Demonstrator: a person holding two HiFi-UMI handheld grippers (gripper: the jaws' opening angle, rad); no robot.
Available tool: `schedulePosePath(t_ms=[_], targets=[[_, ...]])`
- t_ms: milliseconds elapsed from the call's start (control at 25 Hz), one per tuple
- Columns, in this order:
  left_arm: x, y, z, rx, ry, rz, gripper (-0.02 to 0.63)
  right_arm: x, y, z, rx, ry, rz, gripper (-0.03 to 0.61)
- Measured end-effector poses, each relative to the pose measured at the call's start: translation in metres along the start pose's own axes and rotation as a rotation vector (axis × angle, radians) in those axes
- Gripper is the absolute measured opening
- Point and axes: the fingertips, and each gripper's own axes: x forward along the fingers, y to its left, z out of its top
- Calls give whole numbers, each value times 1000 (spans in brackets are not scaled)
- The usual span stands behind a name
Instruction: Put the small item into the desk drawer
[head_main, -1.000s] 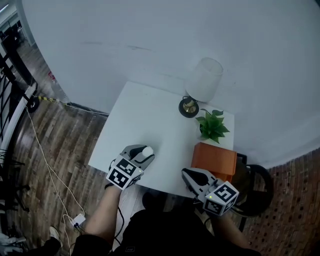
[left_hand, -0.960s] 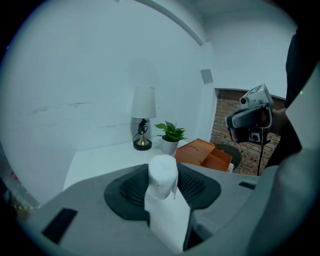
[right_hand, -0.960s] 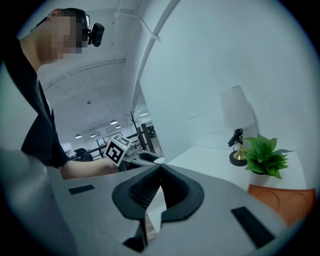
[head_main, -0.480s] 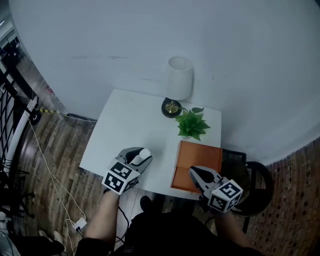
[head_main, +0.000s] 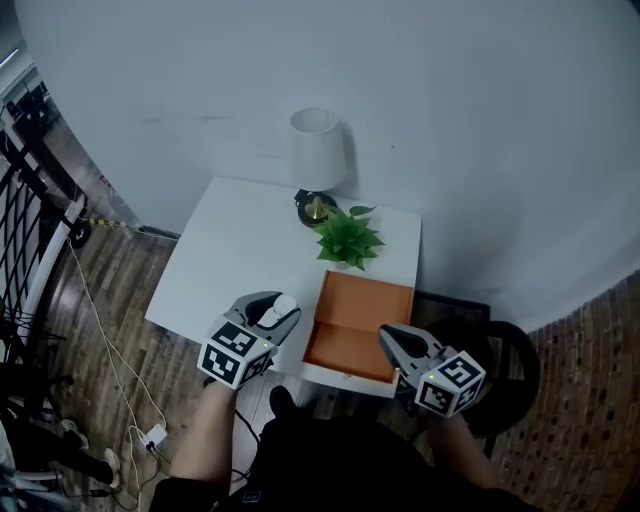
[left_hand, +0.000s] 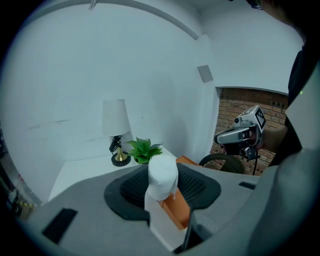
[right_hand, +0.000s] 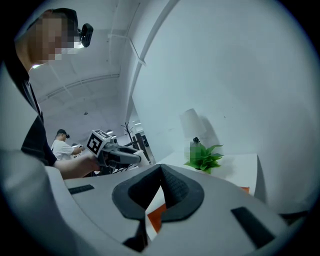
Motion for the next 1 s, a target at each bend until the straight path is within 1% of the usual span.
schedulePosePath(t_ms=[240, 360, 480, 600, 760, 880, 1000], targets=[[19, -52, 17, 16, 8, 18, 178, -50, -23, -7, -8, 13, 27, 3], [27, -75, 25, -2, -5, 7, 178, -66, -32, -9, -7, 21, 30, 3], [32, -90, 25, 4, 6, -8, 178, -76, -35, -8, -1, 14, 22, 3], [34, -99, 23, 18, 17, -30, 178, -82, -38, -10, 3, 5, -6, 3], [38, -100, 18, 29, 19, -68, 178, -82, -40, -13, 42, -10, -53, 3], [44, -98, 17, 30, 17, -106, 178, -78, -40, -18, 50, 7, -93, 3], [54, -100, 8, 86, 44, -131, 178, -71, -40, -20, 56, 9, -128, 3]])
